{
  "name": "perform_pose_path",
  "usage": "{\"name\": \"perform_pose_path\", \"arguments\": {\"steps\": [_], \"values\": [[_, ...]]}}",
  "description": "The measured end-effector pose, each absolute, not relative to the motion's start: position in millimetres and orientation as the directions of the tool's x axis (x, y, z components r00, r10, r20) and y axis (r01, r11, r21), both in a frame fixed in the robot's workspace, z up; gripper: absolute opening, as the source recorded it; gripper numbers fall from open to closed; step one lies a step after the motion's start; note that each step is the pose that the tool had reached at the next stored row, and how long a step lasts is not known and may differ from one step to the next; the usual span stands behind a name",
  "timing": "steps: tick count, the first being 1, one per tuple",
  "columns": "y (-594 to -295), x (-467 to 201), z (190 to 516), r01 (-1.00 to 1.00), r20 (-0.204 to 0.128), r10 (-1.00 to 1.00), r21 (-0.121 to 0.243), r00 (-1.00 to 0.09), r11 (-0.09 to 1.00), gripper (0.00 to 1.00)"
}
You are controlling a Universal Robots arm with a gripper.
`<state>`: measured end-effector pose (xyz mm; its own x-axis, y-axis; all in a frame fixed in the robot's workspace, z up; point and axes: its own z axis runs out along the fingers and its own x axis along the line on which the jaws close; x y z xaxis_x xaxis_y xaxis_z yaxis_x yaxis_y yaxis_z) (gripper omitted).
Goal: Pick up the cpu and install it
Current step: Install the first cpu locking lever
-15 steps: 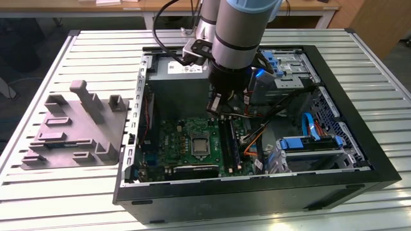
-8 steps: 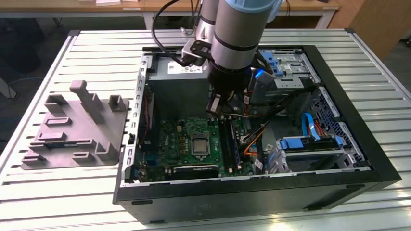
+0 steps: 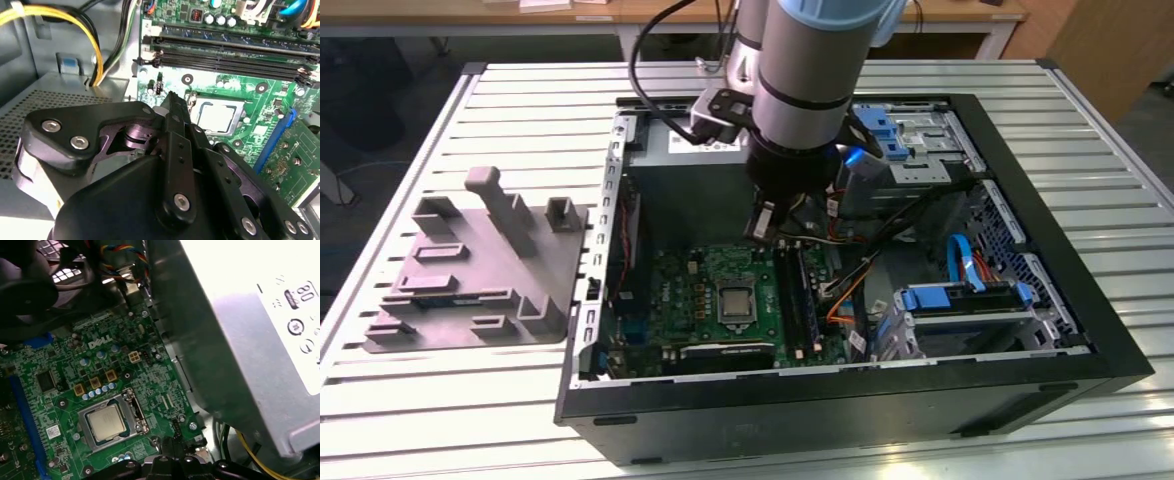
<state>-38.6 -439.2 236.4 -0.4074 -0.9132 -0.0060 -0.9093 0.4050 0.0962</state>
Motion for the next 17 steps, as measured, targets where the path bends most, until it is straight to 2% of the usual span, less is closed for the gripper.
{"name": "perform_pose_path", "arguments": {"steps": [10,17], "values": [[-446.7,-40.3,236.4,-0.918,-0.007,-0.921,0.093,-0.389,0.387,0.11],[-446.9,-41.4,237.5,-0.941,-0.009,-0.944,0.089,-0.33,0.328,0.11]]}}
